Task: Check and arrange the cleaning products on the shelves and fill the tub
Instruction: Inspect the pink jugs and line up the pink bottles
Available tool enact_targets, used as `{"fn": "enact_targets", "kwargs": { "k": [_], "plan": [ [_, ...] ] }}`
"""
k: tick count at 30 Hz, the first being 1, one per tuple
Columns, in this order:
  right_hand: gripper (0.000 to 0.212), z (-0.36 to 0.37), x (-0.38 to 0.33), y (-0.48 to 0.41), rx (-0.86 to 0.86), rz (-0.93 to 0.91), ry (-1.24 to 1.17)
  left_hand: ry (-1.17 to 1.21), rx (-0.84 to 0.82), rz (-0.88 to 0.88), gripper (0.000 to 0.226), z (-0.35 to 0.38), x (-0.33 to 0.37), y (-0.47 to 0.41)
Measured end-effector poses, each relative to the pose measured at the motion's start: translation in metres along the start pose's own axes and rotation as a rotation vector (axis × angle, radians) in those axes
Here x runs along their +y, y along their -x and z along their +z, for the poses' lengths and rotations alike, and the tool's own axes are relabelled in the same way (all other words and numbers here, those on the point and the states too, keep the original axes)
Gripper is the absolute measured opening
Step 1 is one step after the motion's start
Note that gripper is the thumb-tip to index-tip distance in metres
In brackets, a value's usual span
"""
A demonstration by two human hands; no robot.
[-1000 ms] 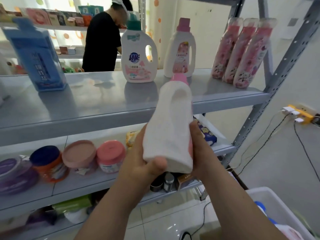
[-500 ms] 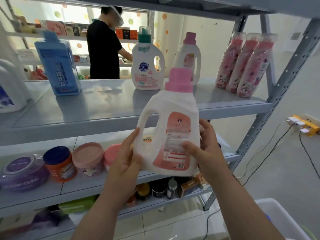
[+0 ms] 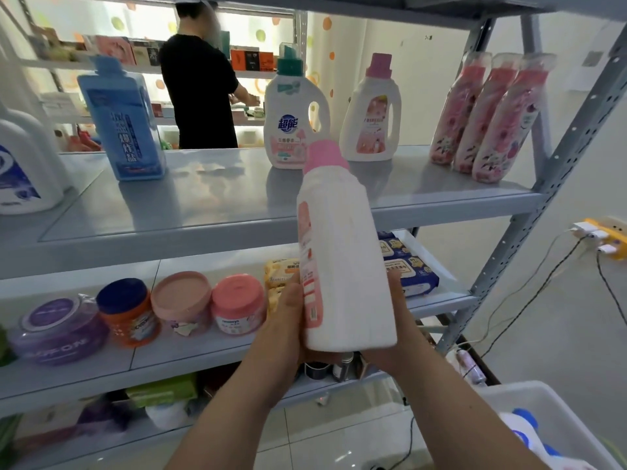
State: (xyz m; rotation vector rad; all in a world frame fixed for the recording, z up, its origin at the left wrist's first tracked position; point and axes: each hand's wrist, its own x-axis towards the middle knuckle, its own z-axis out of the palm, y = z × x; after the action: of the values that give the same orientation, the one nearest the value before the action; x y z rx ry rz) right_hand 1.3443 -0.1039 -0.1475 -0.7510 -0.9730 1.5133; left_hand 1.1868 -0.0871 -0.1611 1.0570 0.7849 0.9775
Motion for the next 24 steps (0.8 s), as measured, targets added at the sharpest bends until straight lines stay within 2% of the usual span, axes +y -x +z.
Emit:
{"fn": "enact_targets", "kwargs": {
  "k": [2,4,5,8,10,13,15,17,19,21,24],
  "plan": [
    [0.117,-0.002,-0.003,0.003,-0.049,0.023,0.016,-0.097,-0.053,0.025,0.048,-0.002,-0.001,0.004],
    [0.124,-0.011,-0.002,0.004,-0.070,0.017,0.039,-0.160,-0.097,0.056,0.046,-0.006,-0.005,0.005],
    [0.126,-0.016,-0.001,0.005,-0.065,0.035,0.052,-0.113,-0.153,0.006,0.053,-0.009,-0.007,0.005],
    [0.125,-0.036,0.011,0.010,-0.057,0.096,0.119,0.081,-0.290,-0.152,0.106,-0.016,-0.014,0.008],
    [0.127,-0.050,0.021,0.016,-0.030,0.147,0.165,0.129,-0.389,-0.191,0.116,-0.027,-0.021,0.008],
    [0.119,-0.061,0.035,0.022,0.106,0.153,0.228,0.104,-0.405,-0.228,0.106,-0.049,-0.037,-0.001],
    [0.100,-0.067,0.039,0.023,0.204,0.124,0.285,0.032,-0.330,-0.234,0.095,-0.059,-0.049,-0.009],
    [0.078,-0.074,0.042,0.026,0.243,0.091,0.320,0.000,-0.171,-0.236,0.063,-0.062,-0.060,-0.014],
    [0.066,-0.075,0.039,0.031,0.212,0.062,0.293,0.030,-0.013,-0.260,0.036,-0.063,-0.073,-0.017],
    [0.072,-0.071,0.033,0.034,0.167,0.069,0.315,0.096,0.054,-0.312,0.037,-0.060,-0.082,-0.018],
    [0.079,-0.068,0.030,0.033,0.079,0.085,0.423,0.134,0.069,-0.355,0.042,-0.057,-0.089,-0.020]
  ]
}}
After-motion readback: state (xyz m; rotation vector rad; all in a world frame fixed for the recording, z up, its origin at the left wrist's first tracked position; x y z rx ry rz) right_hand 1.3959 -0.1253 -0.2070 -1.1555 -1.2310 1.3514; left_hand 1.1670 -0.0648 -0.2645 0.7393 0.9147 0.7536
